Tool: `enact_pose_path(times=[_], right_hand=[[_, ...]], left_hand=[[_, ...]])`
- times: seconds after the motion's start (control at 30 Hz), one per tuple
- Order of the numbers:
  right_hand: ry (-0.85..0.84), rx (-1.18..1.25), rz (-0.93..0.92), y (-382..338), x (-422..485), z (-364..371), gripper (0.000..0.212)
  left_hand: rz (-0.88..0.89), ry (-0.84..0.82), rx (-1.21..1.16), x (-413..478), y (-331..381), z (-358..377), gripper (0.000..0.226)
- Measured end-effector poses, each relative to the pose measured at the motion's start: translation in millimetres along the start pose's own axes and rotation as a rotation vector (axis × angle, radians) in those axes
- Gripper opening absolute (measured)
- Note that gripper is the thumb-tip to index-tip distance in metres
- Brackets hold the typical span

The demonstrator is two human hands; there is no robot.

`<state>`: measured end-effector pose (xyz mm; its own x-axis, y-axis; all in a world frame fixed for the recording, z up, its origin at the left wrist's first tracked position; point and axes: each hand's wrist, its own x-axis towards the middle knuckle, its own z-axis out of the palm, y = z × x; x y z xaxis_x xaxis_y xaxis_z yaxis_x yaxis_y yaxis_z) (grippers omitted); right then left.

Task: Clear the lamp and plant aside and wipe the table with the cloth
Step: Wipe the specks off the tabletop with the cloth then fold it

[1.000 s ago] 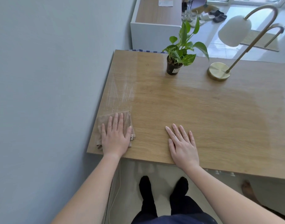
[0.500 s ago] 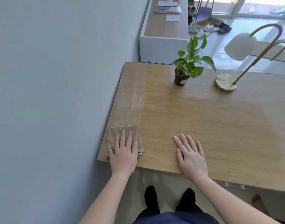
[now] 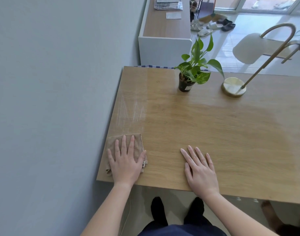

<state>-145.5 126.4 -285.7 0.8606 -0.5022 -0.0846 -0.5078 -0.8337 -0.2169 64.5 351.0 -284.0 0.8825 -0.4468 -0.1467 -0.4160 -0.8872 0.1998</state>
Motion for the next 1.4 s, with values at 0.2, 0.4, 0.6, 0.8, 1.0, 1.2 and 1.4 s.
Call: enact_pose_path(times=[0.2, 0.4, 0.6, 0.8, 1.0, 1.2, 1.4], right_hand=[[0.012, -0.005, 0.004, 0.6, 0.8, 1.7, 0.060], [0.007, -0.005, 0.006, 0.6, 1.1, 1.1, 0.059], [0.016, 0.004, 0.000, 1.6, 2.1, 0.8, 0.059], [-0.018, -0.011, -0.008, 3.3, -3.4, 5.4, 0.059], [-0.047, 0.012, -0.009, 1.4, -0.8, -2.4, 0.059], [-0.046, 0.067, 0.013, -7.3, 11.2, -9.4, 0.059], [-0.043, 0.074, 0.057, -23.6, 77.1, -16.9, 0.058]], left_hand=[[-0.066, -0.001, 0.013, 61.3, -7.4, -15.5, 0.064], [-0.043, -0.009, -0.004, 72.0, -14.3, -20.2, 0.061], [0.009, 0.022, 0.010, 15.3, -33.2, -11.4, 0.062], [0.031, -0.027, -0.095, -63.4, -54.6, -5.6, 0.064], [0.012, -0.038, -0.113, -69.2, -50.0, -11.0, 0.066], [-0.007, -0.064, -0.168, -42.3, -47.2, -10.9, 0.065], [0.011, -0.056, -0.115, 21.7, -33.8, -19.9, 0.063]])
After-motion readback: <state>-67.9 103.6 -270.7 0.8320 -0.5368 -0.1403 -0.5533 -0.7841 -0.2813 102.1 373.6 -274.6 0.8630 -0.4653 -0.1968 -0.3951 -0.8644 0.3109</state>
